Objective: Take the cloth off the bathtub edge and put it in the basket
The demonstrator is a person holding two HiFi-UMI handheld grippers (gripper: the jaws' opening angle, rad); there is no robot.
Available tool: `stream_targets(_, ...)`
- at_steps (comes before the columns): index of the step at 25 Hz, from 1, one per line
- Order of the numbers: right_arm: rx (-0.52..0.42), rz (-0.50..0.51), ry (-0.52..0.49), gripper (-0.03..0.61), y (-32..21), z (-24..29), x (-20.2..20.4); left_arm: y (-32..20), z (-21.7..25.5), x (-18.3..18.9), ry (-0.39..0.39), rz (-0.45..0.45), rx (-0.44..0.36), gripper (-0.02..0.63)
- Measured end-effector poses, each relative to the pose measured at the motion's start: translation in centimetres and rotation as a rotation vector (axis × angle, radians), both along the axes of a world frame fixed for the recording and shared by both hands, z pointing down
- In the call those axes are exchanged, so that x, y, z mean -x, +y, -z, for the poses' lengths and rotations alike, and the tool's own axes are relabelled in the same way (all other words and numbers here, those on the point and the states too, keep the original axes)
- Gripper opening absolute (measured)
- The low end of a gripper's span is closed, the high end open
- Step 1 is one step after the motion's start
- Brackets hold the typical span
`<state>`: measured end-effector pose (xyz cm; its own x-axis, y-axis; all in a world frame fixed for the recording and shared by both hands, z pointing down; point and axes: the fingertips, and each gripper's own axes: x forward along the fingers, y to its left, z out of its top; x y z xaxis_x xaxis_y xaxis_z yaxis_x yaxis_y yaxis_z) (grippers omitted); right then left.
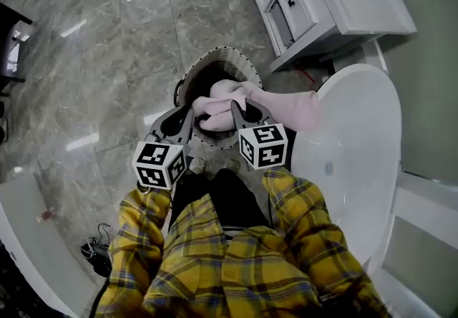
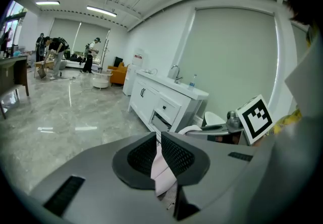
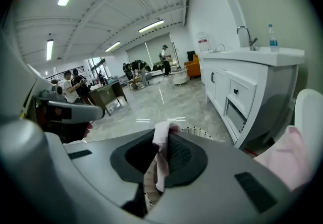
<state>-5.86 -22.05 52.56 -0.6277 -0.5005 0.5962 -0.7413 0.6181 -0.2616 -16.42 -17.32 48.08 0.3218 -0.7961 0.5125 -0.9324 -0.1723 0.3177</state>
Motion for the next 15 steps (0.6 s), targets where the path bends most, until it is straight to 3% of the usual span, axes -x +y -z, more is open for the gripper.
stream_targets(15, 0.164, 0.072, 0.105, 0.049, 2.1, -11.9, 1.6, 1.6, -9.8, -1.6, -0.002, -0.044, 0.171, 0.023)
